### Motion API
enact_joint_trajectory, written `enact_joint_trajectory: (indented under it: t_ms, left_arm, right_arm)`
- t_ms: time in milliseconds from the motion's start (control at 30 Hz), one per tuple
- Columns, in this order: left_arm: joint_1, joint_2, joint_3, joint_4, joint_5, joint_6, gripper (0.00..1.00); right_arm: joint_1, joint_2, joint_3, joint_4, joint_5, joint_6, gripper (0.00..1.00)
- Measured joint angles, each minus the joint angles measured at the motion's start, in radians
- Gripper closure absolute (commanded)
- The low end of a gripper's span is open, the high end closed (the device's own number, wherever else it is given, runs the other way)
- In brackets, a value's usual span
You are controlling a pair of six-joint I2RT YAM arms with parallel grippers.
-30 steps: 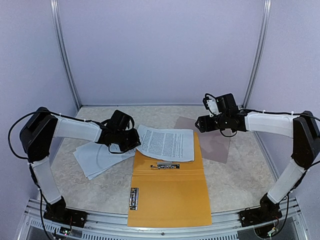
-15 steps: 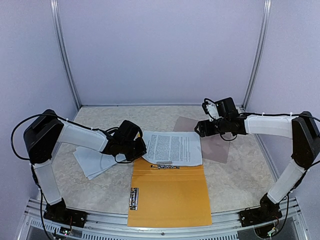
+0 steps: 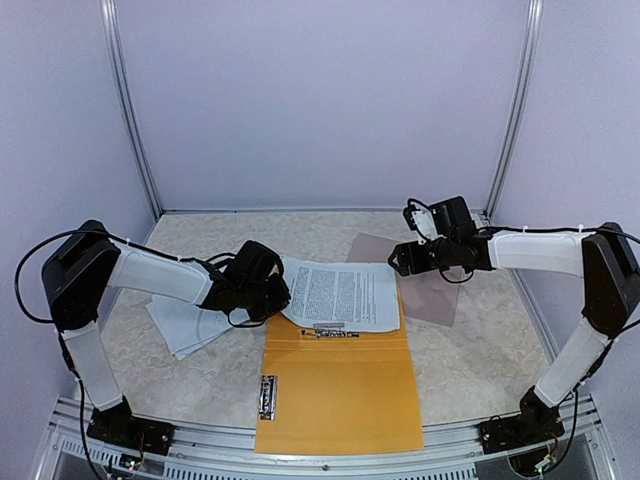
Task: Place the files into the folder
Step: Insert the file into the spring clip on the folder.
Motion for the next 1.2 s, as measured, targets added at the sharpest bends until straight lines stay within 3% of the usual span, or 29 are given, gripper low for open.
enact_joint_trajectory:
  t_ms: [1200]
  left_arm:
    - [-0.029,-0.023,0.002,-0.061,-0.011,-0.006,0.97]
  right_arm:
    - [0.012,0.033,0.0,0.002,-0.014,0.0,0.22]
